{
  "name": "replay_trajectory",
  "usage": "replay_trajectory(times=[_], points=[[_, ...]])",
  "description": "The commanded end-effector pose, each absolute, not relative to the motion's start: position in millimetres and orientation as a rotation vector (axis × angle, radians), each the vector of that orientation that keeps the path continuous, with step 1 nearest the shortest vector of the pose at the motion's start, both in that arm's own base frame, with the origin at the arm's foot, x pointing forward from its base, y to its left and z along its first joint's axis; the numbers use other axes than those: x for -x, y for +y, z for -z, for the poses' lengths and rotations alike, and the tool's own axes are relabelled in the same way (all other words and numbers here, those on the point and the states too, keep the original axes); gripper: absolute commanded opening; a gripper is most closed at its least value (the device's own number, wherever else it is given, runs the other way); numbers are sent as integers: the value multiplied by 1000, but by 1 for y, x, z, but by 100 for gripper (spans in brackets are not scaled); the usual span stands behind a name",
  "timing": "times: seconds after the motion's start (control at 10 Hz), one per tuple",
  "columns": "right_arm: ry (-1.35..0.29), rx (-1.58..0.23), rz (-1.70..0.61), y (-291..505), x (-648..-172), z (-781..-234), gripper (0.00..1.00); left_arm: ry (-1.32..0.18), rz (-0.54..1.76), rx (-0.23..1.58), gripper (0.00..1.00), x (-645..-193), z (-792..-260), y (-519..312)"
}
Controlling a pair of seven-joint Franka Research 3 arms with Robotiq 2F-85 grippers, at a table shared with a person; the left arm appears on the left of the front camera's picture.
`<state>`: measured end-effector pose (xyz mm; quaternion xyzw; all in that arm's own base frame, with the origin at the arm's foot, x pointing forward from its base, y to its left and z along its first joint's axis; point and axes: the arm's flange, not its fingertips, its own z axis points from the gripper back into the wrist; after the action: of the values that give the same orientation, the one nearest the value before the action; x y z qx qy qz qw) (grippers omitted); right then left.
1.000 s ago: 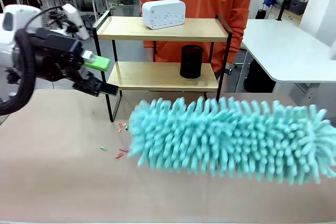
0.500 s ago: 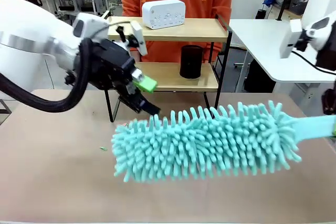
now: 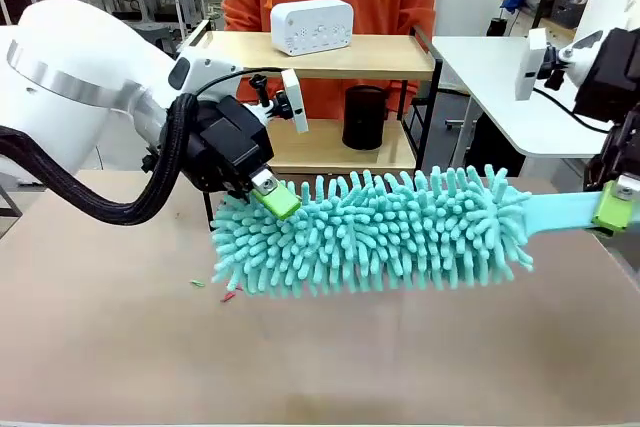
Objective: Clean the shelf.
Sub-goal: Hand the Duster back to the human.
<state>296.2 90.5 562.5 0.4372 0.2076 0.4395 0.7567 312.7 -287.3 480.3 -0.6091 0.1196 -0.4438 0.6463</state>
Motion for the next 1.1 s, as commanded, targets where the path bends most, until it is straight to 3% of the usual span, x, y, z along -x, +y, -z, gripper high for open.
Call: replay_trajectory(times=[0.0, 0.1, 0.2, 0.3, 0.4, 0.5, 1.0], points=[[430, -987, -952, 93, -294, -564, 13, 258, 1051, 1379, 100, -313, -484, -281], [425, -995, -951, 92, -293, -564, 13, 278, 1045, 1377, 41, -313, -481, -281], [427, -994, -949, 91, -293, -563, 13, 265, 1050, 1364, 41, -312, -480, -282], [428, -994, -945, 91, -293, -562, 13, 264, 1052, 1363, 0, -312, -479, -282], [426, -999, -943, 90, -293, -561, 13, 259, 1051, 1367, 38, -312, -479, -281], [428, -999, -944, 90, -293, -560, 13, 246, 1041, 1367, 0, -312, -479, -281], [441, -995, -945, 88, -290, -553, 13, 215, 1030, 1357, 0, -312, -477, -281]])
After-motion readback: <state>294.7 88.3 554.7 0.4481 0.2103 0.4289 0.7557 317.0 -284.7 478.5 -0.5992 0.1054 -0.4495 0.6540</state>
